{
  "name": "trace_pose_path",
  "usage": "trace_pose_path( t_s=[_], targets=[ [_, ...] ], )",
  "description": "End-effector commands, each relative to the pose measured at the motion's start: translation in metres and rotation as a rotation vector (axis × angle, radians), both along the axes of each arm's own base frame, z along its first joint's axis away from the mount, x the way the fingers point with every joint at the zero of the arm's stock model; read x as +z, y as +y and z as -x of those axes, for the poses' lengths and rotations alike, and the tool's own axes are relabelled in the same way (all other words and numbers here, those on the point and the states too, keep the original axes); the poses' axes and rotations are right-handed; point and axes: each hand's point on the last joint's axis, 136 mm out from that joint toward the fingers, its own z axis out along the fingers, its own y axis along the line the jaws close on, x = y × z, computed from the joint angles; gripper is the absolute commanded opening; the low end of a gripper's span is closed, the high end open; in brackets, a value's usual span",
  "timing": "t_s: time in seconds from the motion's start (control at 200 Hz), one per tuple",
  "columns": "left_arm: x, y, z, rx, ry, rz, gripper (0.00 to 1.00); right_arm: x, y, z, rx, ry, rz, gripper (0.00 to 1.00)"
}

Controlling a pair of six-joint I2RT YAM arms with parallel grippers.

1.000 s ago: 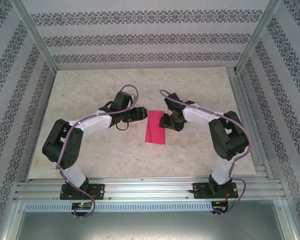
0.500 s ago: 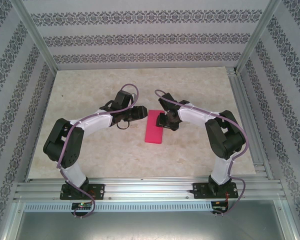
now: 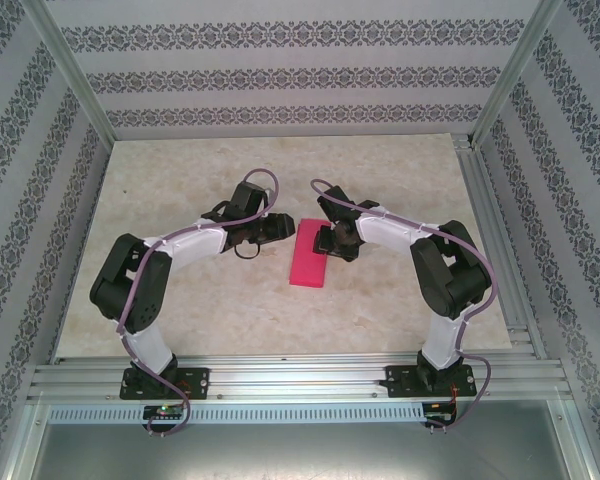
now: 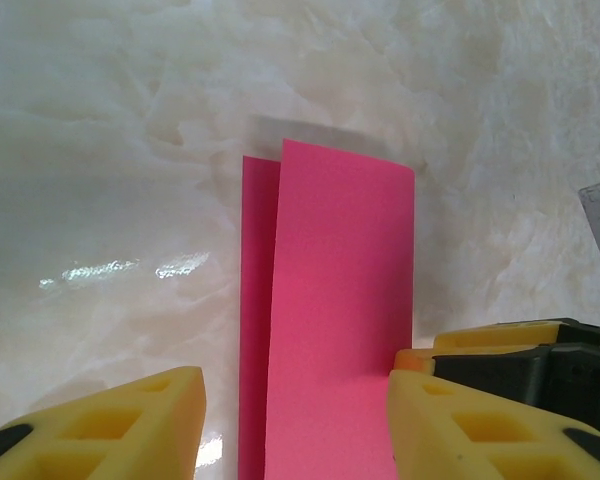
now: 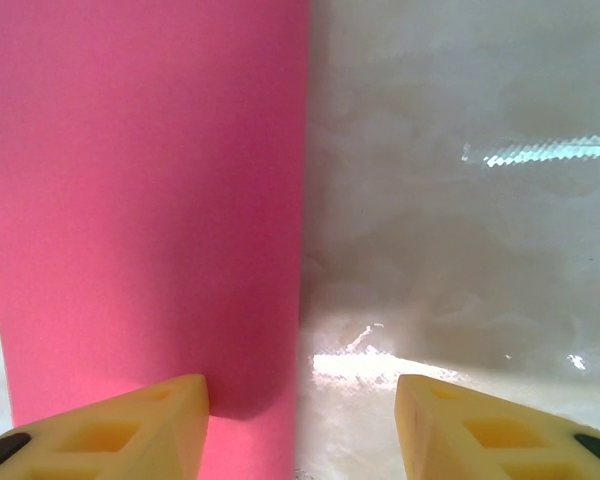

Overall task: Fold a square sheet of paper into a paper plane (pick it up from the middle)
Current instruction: Fold the square sheet of paper in half at the center of the table.

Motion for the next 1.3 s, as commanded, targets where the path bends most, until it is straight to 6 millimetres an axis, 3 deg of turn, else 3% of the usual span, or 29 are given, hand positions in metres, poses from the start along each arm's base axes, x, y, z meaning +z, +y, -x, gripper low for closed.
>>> trace_pose_path(
  t_s=[0.0, 0.395, 1.294],
  targets=[
    [0.012, -0.014, -0.007, -0.009, -0.012, 0.040, 0.51, 0.005, 0.002, -0.002, 0.046, -0.008, 0.032, 0.52],
    [0.005, -0.027, -0.006, -0.030, 0.023, 0.081, 0.37, 0.001, 0.006, -0.006, 0.028, -0.005, 0.024, 0.52],
    [0.000, -0.036, -0.007, -0.037, 0.042, 0.085, 0.34, -0.008, 0.007, -0.003, 0.048, 0.019, 0.043, 0.53]
  ],
)
